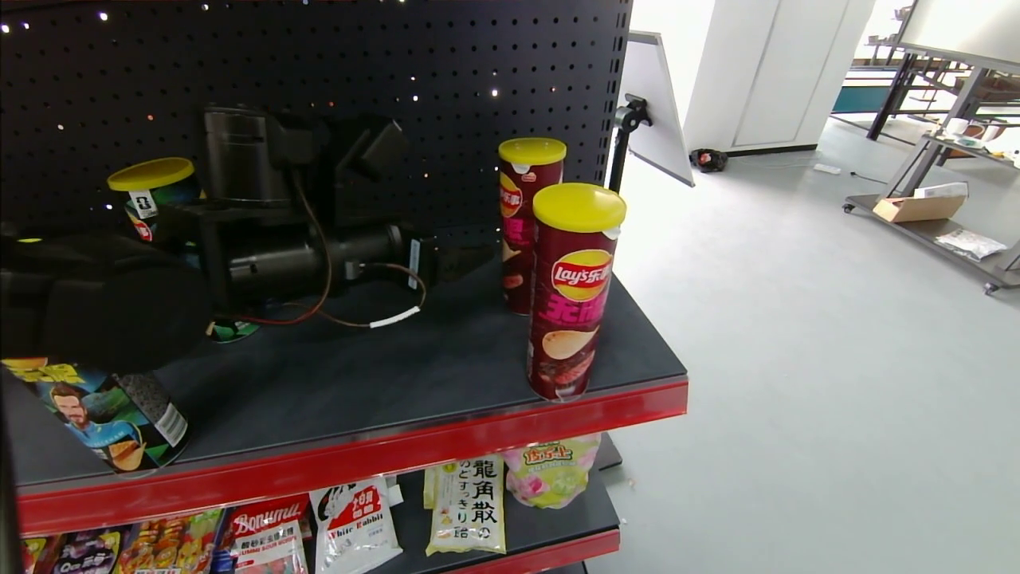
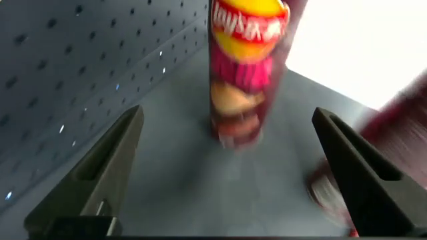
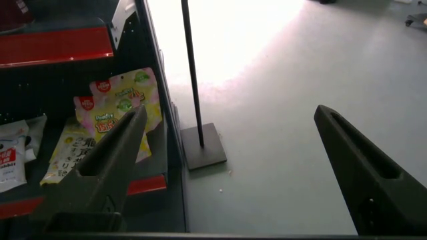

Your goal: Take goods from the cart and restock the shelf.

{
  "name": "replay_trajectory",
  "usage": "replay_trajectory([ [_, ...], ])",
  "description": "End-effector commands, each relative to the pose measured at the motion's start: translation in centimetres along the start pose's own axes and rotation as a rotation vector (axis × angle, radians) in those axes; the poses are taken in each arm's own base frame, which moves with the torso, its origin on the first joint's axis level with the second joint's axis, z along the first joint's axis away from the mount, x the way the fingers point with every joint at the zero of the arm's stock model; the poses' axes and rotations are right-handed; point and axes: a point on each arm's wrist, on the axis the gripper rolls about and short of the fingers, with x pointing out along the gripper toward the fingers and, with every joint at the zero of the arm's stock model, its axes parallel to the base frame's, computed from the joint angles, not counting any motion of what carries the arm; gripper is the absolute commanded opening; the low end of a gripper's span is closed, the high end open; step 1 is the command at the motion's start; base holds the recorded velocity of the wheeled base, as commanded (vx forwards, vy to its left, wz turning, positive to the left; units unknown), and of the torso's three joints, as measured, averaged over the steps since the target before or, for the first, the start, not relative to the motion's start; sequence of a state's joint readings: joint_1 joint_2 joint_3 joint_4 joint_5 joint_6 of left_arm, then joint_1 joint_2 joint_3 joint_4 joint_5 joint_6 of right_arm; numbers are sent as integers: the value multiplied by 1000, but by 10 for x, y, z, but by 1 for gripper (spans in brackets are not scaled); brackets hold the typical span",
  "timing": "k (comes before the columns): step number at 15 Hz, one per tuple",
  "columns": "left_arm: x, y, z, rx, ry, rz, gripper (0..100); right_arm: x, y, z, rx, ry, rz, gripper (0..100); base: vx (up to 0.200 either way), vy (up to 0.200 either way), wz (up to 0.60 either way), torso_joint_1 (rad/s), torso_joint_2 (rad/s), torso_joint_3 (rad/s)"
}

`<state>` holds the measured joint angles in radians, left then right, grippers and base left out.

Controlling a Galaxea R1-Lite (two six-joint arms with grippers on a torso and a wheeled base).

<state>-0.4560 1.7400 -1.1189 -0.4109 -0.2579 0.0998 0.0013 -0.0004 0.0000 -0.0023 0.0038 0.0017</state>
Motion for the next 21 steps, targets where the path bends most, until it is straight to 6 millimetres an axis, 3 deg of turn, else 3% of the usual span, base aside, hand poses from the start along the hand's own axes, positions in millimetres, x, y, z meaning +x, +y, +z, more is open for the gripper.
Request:
replay_trajectory([
  [1,-55,-13,7,13,-39,17,100,0,0,0,0,0,1,100,0,0,0,0,0,0],
  [4,-99,-26,3,20,-61,11,100,0,0,0,0,0,1,100,0,0,0,0,0,0],
  [7,-141,-42,14,26,-128,-7,100,0,0,0,0,0,1,100,0,0,0,0,0,0],
  [10,-222,-59,18,-10,-166,56,100,0,0,0,0,0,1,100,0,0,0,0,0,0],
  [11,-230,-61,16,-14,-158,66,100,0,0,0,0,0,1,100,0,0,0,0,0,0],
  [13,-299,-78,-16,-43,-67,144,100,0,0,0,0,0,1,100,0,0,0,0,0,0],
  [14,-315,-81,-26,-78,-45,203,100,0,0,0,0,0,1,100,0,0,0,0,0,0],
  [16,-327,-83,-35,-153,-39,328,100,0,0,0,0,0,1,100,0,0,0,0,0,0],
  [18,-336,-88,-59,-236,36,558,100,0,0,0,0,0,1,100,0,0,0,0,0,0],
  [21,-337,-96,-78,-314,167,768,100,0,0,0,0,0,1,100,0,0,0,0,0,0],
])
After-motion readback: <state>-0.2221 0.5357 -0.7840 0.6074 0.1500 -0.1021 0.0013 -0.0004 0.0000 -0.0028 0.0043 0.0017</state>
